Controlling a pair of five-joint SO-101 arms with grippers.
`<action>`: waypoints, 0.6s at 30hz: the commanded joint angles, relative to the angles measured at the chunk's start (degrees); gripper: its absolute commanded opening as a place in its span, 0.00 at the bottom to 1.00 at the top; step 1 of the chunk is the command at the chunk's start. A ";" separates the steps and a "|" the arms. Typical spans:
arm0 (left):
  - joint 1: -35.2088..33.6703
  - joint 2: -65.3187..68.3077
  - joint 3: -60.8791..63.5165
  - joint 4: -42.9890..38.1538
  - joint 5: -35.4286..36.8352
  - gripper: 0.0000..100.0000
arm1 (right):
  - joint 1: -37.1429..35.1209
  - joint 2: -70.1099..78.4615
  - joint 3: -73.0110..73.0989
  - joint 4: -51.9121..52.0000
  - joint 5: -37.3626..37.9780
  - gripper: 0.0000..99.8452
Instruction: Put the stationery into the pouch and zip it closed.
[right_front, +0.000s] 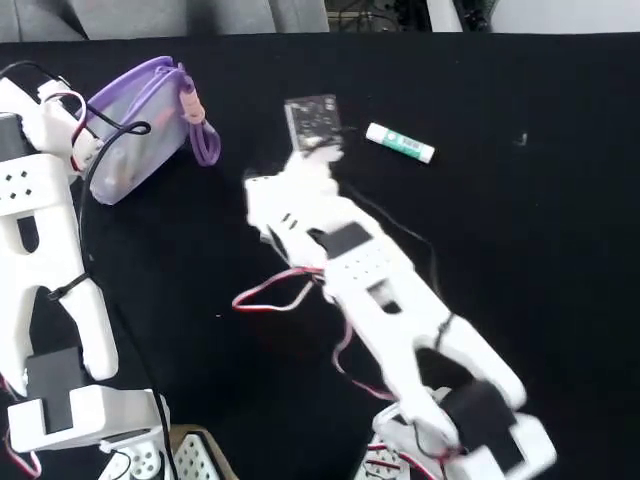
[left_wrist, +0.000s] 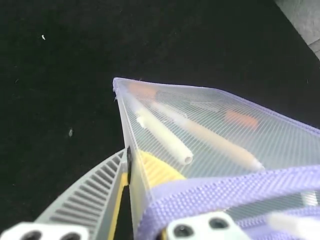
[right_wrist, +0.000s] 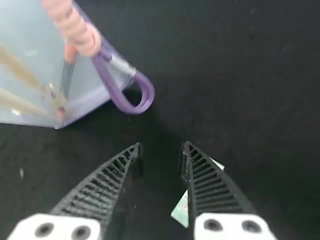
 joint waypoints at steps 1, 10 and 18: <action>-0.13 -1.67 -0.31 -1.14 0.79 0.03 | -2.11 5.14 -8.75 5.54 -1.41 0.12; -0.04 -1.67 -0.31 -1.05 0.79 0.03 | -2.37 20.88 -26.59 21.36 -8.26 0.12; 3.21 -1.58 2.07 -2.37 0.79 0.03 | -2.29 33.71 -42.24 34.55 -13.27 0.12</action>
